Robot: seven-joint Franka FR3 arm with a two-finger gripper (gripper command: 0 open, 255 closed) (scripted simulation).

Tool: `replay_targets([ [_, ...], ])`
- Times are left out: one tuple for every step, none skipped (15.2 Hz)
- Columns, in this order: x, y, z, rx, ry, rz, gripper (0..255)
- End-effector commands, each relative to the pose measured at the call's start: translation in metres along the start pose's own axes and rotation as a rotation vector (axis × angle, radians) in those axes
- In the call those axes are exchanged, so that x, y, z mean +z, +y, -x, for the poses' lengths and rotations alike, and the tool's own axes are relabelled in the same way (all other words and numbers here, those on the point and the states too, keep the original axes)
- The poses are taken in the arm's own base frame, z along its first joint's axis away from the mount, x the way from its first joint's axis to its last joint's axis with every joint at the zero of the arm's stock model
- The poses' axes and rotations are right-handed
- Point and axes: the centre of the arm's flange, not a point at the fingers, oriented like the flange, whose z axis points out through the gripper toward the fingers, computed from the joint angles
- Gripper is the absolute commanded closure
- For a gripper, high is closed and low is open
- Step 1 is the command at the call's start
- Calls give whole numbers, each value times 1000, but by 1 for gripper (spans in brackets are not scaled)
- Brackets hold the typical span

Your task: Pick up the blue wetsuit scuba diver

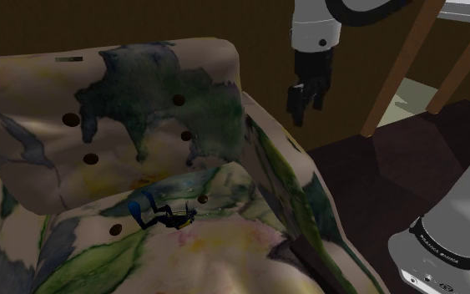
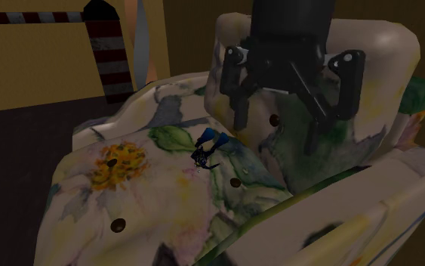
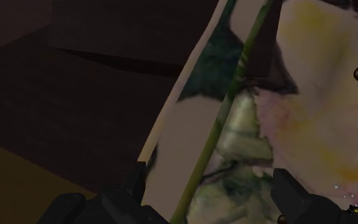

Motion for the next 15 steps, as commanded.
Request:
replay_targets([
  [11, -21, -18, -16, -6, 4, 0],
  [17, -30, -26, -24, -10, 6, 0],
  [23, -40, -33, -32, -14, 8, 0],
  [28, -50, -41, -40, -17, 10, 0],
  [34, -60, -49, -48, -21, 13, 0],
  [40, -70, -56, -56, -24, 15, 0],
  [46, -80, -63, -64, -28, 17, 0],
  [52, -90, -71, -72, -32, 19, 0],
  [58, -101, -78, -81, -35, 22, 0],
  [64, -111, -85, -89, -39, 24, 0],
  [70, -121, -92, -97, -42, 26, 0],
  [76, -131, -99, -105, -46, 28, 0],
  [82, -142, -105, -113, -50, 31, 0],
  [88, -152, -112, -121, -53, 33, 0],
  [94, -162, -119, -129, -57, 35, 0],
])
